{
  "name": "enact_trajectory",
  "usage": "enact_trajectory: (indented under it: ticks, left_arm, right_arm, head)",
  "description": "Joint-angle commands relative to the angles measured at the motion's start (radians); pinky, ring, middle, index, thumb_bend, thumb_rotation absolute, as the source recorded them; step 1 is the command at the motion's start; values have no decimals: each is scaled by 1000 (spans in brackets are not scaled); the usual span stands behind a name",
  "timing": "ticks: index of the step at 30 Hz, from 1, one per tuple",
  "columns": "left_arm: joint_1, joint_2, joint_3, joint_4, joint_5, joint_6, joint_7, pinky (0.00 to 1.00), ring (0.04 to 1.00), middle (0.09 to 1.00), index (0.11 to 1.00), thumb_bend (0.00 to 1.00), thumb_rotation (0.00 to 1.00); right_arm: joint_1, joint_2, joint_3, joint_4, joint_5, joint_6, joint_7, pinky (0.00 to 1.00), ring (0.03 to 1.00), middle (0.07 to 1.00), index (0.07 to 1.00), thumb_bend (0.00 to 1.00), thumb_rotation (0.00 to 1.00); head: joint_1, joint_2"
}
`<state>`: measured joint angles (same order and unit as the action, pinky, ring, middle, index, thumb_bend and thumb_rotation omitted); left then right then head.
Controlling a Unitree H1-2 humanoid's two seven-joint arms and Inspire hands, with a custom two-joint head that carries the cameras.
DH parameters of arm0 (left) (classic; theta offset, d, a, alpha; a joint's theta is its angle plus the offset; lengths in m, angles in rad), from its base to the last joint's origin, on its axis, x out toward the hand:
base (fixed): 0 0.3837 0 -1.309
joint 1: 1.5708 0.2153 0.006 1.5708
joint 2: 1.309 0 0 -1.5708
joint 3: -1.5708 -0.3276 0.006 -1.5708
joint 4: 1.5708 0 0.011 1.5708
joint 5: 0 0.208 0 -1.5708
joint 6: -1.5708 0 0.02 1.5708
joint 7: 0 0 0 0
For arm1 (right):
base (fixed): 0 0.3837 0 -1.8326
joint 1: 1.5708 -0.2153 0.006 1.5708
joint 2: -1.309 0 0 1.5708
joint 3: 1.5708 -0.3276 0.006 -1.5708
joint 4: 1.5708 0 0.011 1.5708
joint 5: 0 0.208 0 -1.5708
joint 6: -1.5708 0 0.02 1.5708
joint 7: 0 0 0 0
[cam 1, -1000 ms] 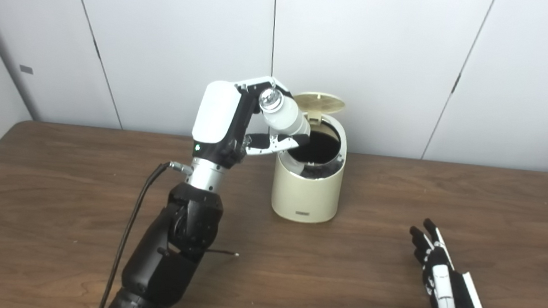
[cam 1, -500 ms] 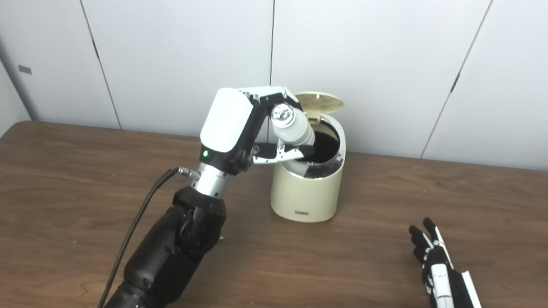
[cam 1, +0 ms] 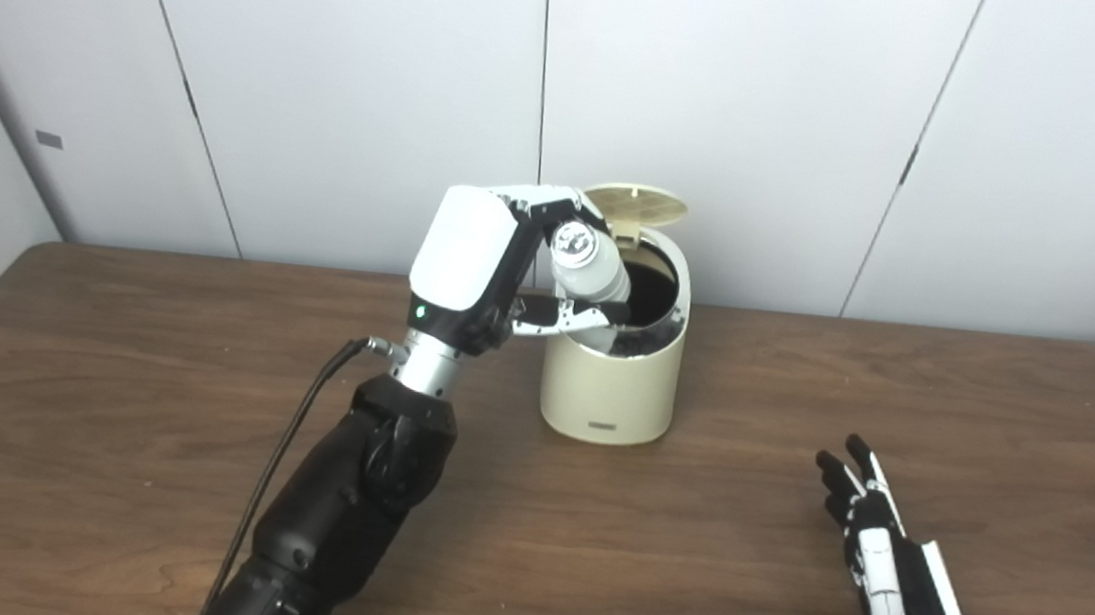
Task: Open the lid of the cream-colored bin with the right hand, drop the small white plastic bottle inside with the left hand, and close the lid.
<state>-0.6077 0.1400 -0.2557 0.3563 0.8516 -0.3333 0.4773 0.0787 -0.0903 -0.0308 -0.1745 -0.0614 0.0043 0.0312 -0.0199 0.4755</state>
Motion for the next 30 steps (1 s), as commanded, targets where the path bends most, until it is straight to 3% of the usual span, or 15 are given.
enact_trajectory:
  ticks: [1, 12, 18, 30]
  left_arm:
    - [-65, 5, 1, -6, 7, -12, 45, 407, 425, 453, 499, 503, 0]
    - [-89, 9, -16, 47, 17, -11, 79, 404, 414, 442, 502, 502, 0]
    - [-93, 10, -28, 52, 22, -11, 93, 342, 413, 444, 504, 475, 0]
    - [-92, 16, -39, 57, 14, 2, 70, 348, 413, 452, 506, 475, 0]
  right_arm:
    - [-13, 6, 4, -32, 0, 2, -4, 973, 951, 913, 981, 679, 1000]
    - [-16, 7, 4, -22, 15, -11, 0, 940, 942, 914, 985, 680, 1000]
    - [-16, 7, 7, -28, 4, -5, -5, 948, 943, 910, 979, 671, 1000]
    - [-18, 9, 5, -22, 19, -10, -4, 957, 942, 905, 984, 683, 1000]
  head:
    - [-1, 0]
    - [-2, -6]
    - [-2, -6]
    - [-1, -7]
